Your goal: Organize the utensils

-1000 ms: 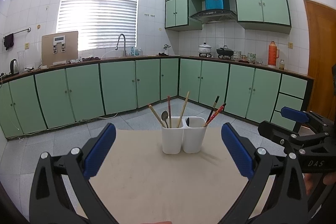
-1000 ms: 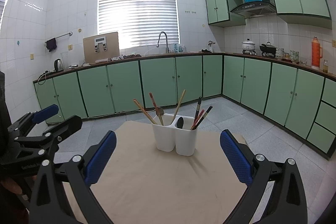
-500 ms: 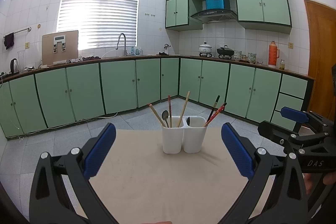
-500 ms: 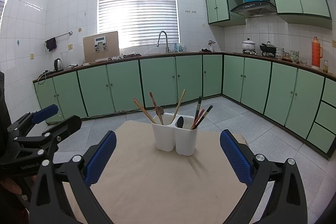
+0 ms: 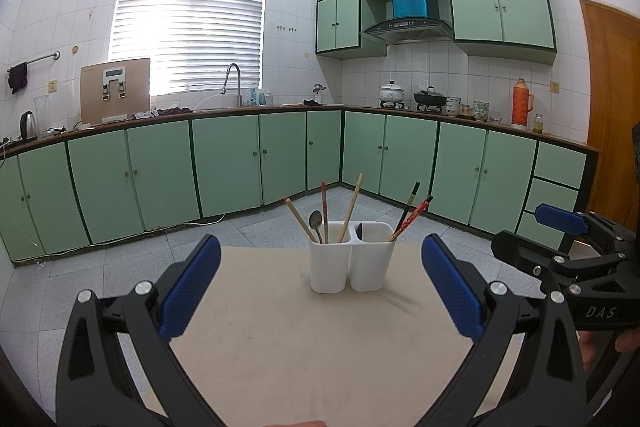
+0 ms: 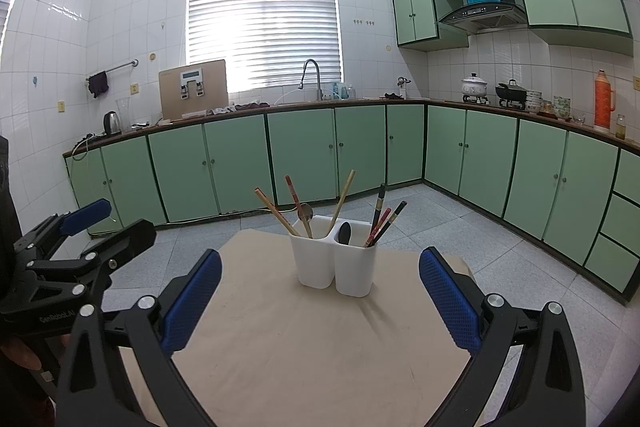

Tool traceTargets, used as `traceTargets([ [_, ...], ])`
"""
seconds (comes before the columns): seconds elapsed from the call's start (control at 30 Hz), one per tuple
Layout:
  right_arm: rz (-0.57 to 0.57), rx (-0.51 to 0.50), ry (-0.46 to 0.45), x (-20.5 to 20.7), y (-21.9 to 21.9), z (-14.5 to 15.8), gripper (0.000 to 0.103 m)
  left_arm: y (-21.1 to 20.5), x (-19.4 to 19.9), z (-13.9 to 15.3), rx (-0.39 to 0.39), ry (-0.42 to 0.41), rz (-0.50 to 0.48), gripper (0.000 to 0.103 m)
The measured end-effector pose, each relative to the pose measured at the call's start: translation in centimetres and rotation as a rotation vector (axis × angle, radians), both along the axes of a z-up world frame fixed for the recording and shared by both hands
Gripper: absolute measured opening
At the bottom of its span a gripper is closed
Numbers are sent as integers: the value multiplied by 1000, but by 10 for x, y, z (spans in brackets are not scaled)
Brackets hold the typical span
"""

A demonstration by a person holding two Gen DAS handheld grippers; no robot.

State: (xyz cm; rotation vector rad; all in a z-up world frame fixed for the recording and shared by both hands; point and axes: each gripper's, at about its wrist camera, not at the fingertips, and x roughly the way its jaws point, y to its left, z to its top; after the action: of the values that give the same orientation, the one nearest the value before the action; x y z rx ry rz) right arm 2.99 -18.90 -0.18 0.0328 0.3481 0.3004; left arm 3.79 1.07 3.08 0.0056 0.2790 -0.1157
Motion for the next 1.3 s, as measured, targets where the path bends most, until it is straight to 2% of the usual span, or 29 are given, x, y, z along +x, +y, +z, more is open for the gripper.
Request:
traceTargets([
  [1.3, -2, -3, 3, 3, -1, -2, 97, 3, 2, 0, -4, 6, 4, 97],
])
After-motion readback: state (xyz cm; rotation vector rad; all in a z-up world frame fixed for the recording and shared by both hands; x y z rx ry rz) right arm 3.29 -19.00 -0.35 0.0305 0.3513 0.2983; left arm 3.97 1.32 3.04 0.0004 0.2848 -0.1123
